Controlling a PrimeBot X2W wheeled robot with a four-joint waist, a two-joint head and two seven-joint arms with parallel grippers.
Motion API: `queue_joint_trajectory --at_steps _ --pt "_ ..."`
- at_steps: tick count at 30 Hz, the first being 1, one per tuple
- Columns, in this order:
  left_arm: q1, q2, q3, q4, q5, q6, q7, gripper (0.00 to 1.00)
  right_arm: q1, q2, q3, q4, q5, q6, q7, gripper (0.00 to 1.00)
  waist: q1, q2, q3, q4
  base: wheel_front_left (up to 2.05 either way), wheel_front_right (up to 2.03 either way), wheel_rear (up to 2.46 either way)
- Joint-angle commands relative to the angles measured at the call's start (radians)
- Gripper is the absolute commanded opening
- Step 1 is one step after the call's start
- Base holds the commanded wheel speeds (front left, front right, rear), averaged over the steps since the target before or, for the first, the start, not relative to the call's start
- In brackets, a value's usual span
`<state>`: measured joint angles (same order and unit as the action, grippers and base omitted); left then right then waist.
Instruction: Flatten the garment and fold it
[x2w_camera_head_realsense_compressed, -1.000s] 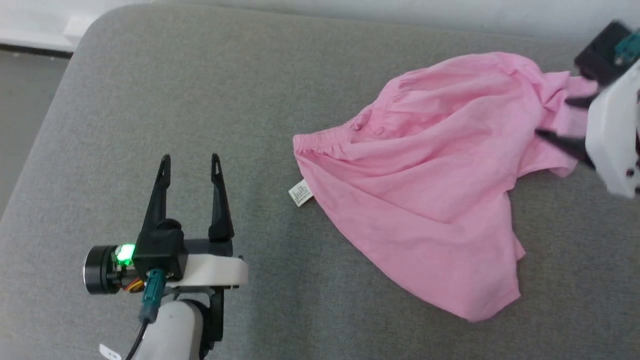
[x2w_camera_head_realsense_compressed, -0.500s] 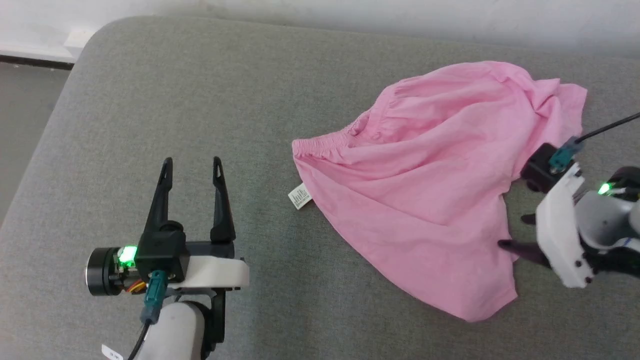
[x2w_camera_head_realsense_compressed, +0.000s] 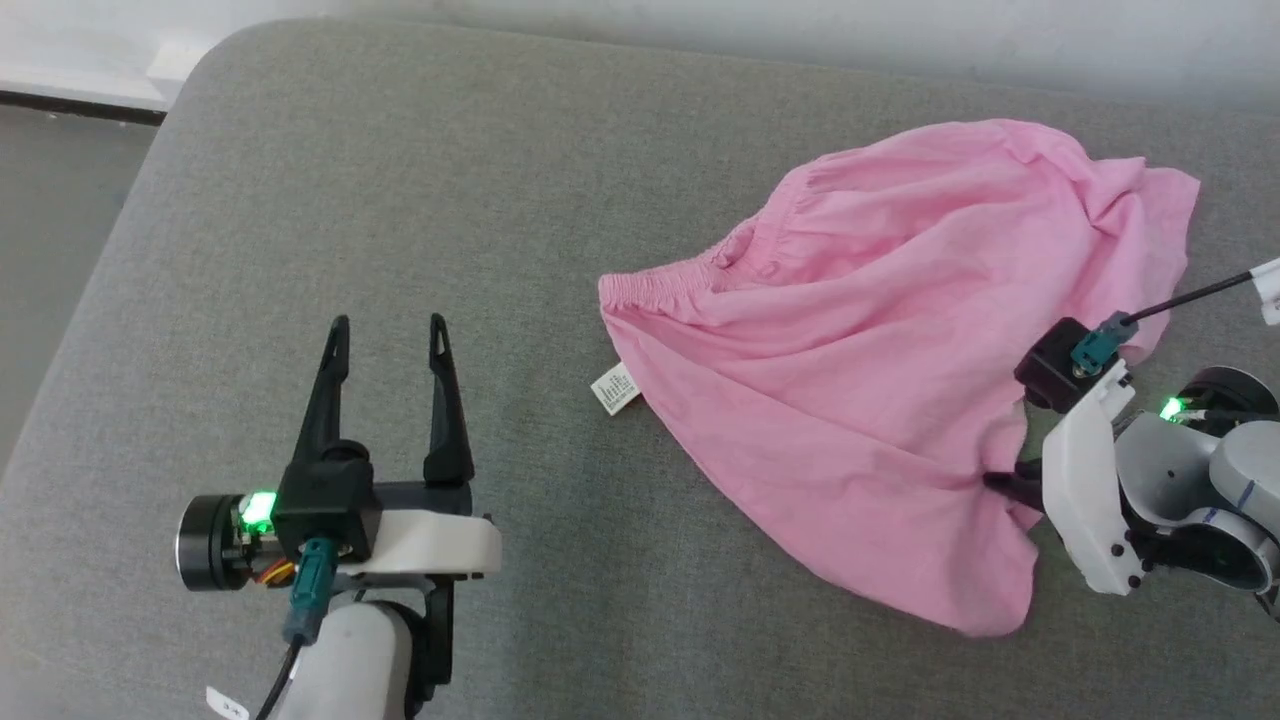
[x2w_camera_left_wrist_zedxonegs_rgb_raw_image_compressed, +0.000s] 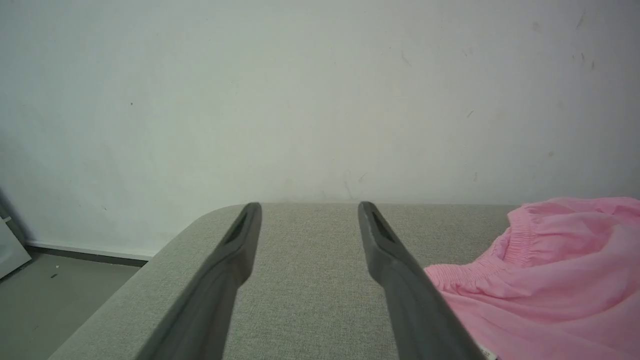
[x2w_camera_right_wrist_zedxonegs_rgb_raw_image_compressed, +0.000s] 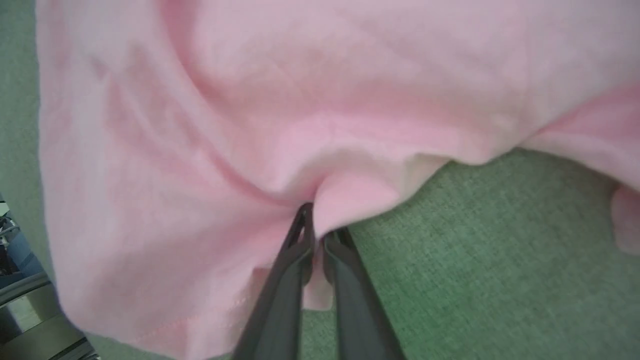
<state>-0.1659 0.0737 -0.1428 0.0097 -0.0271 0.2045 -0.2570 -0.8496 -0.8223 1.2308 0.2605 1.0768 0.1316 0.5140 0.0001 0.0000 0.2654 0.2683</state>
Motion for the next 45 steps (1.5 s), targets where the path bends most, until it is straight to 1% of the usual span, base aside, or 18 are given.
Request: queue_joint_trajectory --at_steps 1,5,9,11,14,18,19,20,23,26,29,32,35,37,40,41,43,45 --pt "0.006 0.001 0.008 0.003 0.006 0.002 -0.005 1.00 0.049 0.003 0.010 0.003 -0.001 -0.001 -0.025 0.00 -0.0001 0.0000 -0.013 -0.010 0.00 0.00 0.00" --pt "0.009 0.002 0.015 0.002 0.006 -0.002 -0.005 1.00 0.007 -0.060 -0.050 -0.034 0.005 -0.001 -0.073 0.00 -0.0001 0.0000 -0.028 -0.025 0.00 0.00 0.00" --pt "0.001 0.000 0.011 -0.002 0.009 -0.006 -0.005 1.00 -0.024 -0.126 -0.097 -0.037 -0.005 -0.001 -0.072 0.00 -0.0001 0.0000 -0.027 -0.028 0.00 0.00 0.00" --pt "-0.005 -0.002 0.008 -0.006 0.009 -0.006 -0.005 1.00 -0.029 -0.141 -0.115 -0.019 -0.011 -0.001 -0.062 0.00 -0.0001 0.0000 -0.019 -0.028 0.00 0.00 0.00" --pt "-0.021 -0.004 0.002 -0.007 0.008 -0.009 -0.005 1.00 -0.025 -0.127 -0.125 0.042 -0.040 -0.001 -0.048 0.00 -0.0001 0.0000 -0.004 -0.028 0.00 0.00 0.00" --pt "-0.047 -0.004 -0.009 0.001 0.013 -0.019 -0.005 1.00 0.000 -0.055 -0.132 0.164 -0.086 -0.001 -0.067 0.00 -0.0001 0.0000 0.000 -0.027 0.00 0.00 0.00" --pt "-0.052 0.000 -0.010 0.004 0.016 -0.022 -0.005 1.00 0.008 -0.034 -0.140 0.192 -0.091 -0.001 -0.082 0.02 -0.0001 0.0000 -0.004 -0.029 0.00 0.00 0.00" --pt "-0.057 0.005 -0.010 0.008 0.018 -0.026 -0.005 1.00 0.015 -0.014 -0.149 0.214 -0.094 -0.001 -0.103 1.00 -0.0001 0.0000 -0.010 -0.032 0.00 0.00 0.00" --pt "-0.069 0.031 -0.002 0.015 0.024 -0.034 -0.005 1.00 0.029 0.023 -0.169 0.235 -0.122 -0.001 -0.187 1.00 -0.0001 0.0000 -0.038 -0.053 0.00 0.00 0.00" --pt "-0.089 0.066 0.008 0.028 0.025 -0.054 -0.005 1.00 0.040 0.024 -0.198 0.214 -0.164 -0.001 -0.295 1.00 -0.0001 0.0000 -0.072 -0.078 0.00 0.00 0.00" --pt "-0.121 0.105 0.009 0.061 0.025 -0.087 -0.005 1.00 0.058 0.009 -0.246 0.180 -0.223 -0.001 -0.411 1.00 -0.0001 0.0000 -0.104 -0.106 0.00 0.00 0.00" --pt "-0.175 0.144 0.003 0.115 0.016 -0.136 -0.005 1.00 0.096 0.008 -0.333 0.140 -0.253 -0.001 -0.512 1.00 -0.0001 0.0000 -0.125 -0.135 0.00 0.00 0.00" --pt "-0.246 0.175 -0.005 0.187 -0.001 -0.196 0.002 1.00 0.148 0.027 -0.445 0.106 -0.305 -0.001 -0.613 1.00 -0.0001 0.0000 -0.134 -0.161 0.00 0.00 0.00" --pt "-0.300 0.200 -0.022 0.226 0.001 -0.239 0.036 1.00 0.193 0.061 -0.537 0.082 -0.337 -0.001 -0.686 1.00 -0.0001 0.0000 -0.132 -0.176 0.00 0.00 0.00" --pt "-0.373 0.211 -0.049 0.262 -0.022 -0.289 0.109 1.00 0.273 0.120 -0.679 0.034 -0.391 -0.001 -0.742 1.00 -0.0001 0.0000 -0.125 -0.192 0.00 0.00 0.00" --pt "-0.373 0.211 -0.049 0.262 -0.022 -0.289 0.109 1.00 0.273 0.120 -0.679 0.034 -0.391 -0.001 -0.742 1.00 -0.0001 0.0000 -0.125 -0.192 0.00 0.00 0.00" --pt "-0.418 0.218 -0.071 0.285 -0.048 -0.312 0.169 1.00 0.326 0.163 -0.782 -0.005 -0.459 -0.001 -0.760 1.00 -0.0001 0.0000 -0.116 -0.201 0.00 0.00 0.00" --pt "-0.457 0.232 -0.112 0.310 -0.076 -0.327 0.241 1.00 0.382 0.219 -0.889 -0.054 -0.531 -0.001 -0.769 1.00 -0.0001 0.0000 -0.108 -0.210 0.00 0.00 0.00"
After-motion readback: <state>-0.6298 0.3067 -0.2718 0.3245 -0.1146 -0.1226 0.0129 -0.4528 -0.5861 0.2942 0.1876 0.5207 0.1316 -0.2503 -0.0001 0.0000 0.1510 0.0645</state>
